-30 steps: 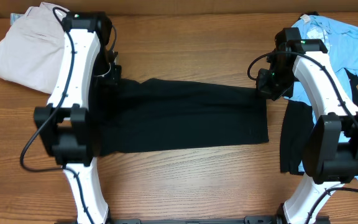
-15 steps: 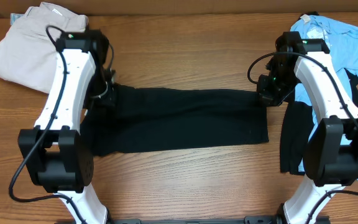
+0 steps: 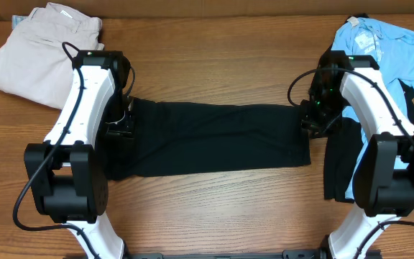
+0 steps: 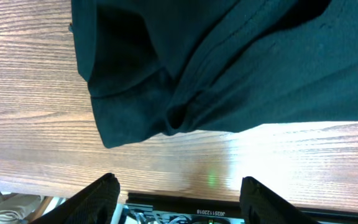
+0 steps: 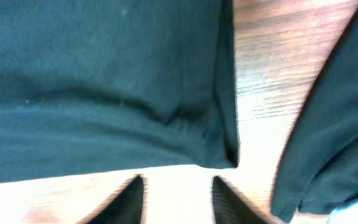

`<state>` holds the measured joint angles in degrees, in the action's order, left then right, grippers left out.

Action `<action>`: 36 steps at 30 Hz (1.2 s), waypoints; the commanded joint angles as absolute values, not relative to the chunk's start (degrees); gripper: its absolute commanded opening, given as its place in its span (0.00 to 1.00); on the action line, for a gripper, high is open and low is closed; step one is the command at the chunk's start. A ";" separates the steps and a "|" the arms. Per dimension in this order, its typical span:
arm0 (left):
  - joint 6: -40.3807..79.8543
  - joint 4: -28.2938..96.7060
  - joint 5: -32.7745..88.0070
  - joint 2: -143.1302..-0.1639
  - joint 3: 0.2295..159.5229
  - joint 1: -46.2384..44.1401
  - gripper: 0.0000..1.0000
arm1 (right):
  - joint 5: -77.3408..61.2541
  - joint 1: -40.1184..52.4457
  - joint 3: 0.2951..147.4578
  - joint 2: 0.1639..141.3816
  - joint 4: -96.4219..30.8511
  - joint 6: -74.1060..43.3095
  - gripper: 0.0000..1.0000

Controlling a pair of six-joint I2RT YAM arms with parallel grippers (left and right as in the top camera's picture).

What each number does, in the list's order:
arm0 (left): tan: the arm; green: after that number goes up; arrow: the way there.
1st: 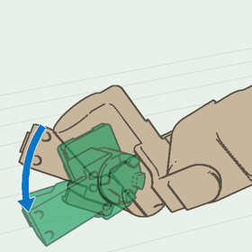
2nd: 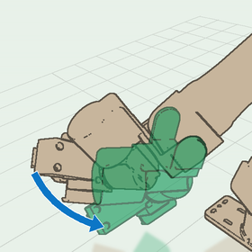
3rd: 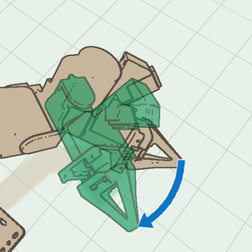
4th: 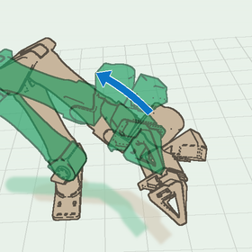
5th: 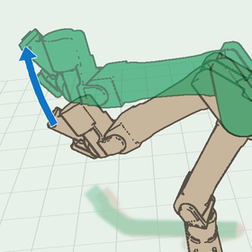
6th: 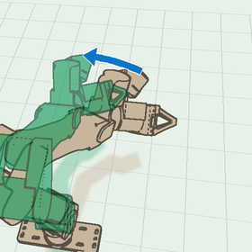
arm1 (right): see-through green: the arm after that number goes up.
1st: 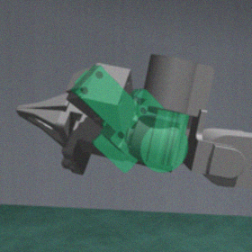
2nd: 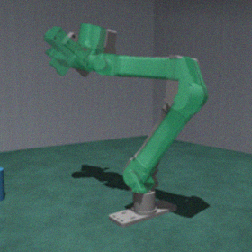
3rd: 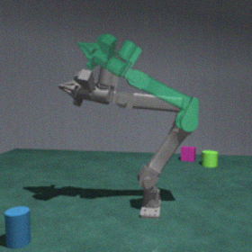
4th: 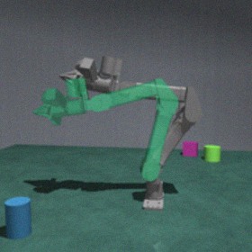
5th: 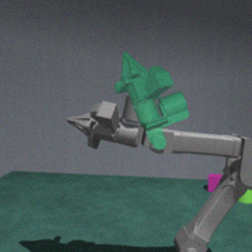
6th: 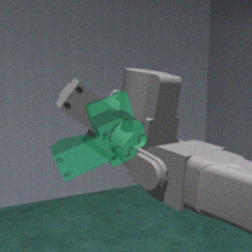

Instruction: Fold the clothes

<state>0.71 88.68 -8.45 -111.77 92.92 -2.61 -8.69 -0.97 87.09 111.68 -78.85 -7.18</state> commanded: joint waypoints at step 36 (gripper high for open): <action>0.40 87.83 4.45 -102.30 135.50 -2.52 0.69 | -15.59 -6.44 67.77 106.56 -50.87 -12.21 0.04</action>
